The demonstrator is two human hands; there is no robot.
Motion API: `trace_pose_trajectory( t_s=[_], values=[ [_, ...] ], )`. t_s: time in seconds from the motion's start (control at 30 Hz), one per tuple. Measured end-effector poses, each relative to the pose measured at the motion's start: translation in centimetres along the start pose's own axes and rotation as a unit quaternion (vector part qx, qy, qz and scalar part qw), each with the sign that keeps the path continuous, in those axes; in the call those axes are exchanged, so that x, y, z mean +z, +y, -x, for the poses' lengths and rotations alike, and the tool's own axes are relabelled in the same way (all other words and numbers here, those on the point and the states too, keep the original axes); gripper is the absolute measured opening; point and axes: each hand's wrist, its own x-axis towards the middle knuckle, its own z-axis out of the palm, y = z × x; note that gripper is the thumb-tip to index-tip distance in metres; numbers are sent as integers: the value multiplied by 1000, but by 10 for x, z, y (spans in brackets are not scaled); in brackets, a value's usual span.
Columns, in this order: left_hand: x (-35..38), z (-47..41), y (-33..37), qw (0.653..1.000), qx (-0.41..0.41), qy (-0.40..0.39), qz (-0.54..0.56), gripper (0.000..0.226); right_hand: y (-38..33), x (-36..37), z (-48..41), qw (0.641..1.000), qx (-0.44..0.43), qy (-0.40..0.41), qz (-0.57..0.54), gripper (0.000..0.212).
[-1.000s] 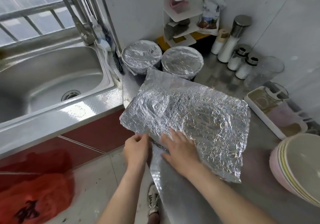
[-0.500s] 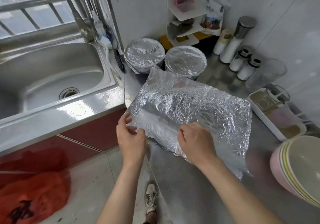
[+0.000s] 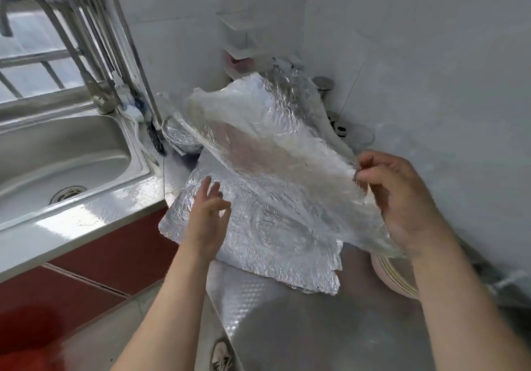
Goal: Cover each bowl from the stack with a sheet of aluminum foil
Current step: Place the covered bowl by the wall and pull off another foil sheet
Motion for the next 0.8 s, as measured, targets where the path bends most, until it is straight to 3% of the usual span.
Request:
trace_pose_trajectory(
  t_s=[0.1,0.23,0.33,0.43,0.47,0.5,0.63,0.73,0.8],
  values=[
    [10,8,18,998,16,-55,34,80,2,-19,14,993,32,-15,-113,7],
    [12,21,41,985,41,-165,-2,45,15,-37,21,976,94,-6,-199,42],
    [7,28,47,979,63,-187,-43,35,30,-48,17,967,107,21,-231,17],
    [6,38,45,980,85,-169,-67,6,38,-59,12,951,140,14,-277,30],
    [5,43,45,981,82,-163,-70,3,39,-62,11,949,157,-6,-272,40],
    [4,45,45,983,77,-150,-74,16,37,-62,11,952,176,-29,-251,43],
    [1,51,48,986,69,-74,-131,43,24,-60,0,977,181,-55,-102,11],
    [5,57,60,977,117,-44,-170,29,11,-58,-10,988,149,-38,-6,32],
    [11,63,74,964,165,-33,-204,18,-3,-59,-11,997,74,-9,20,31]
  ],
)
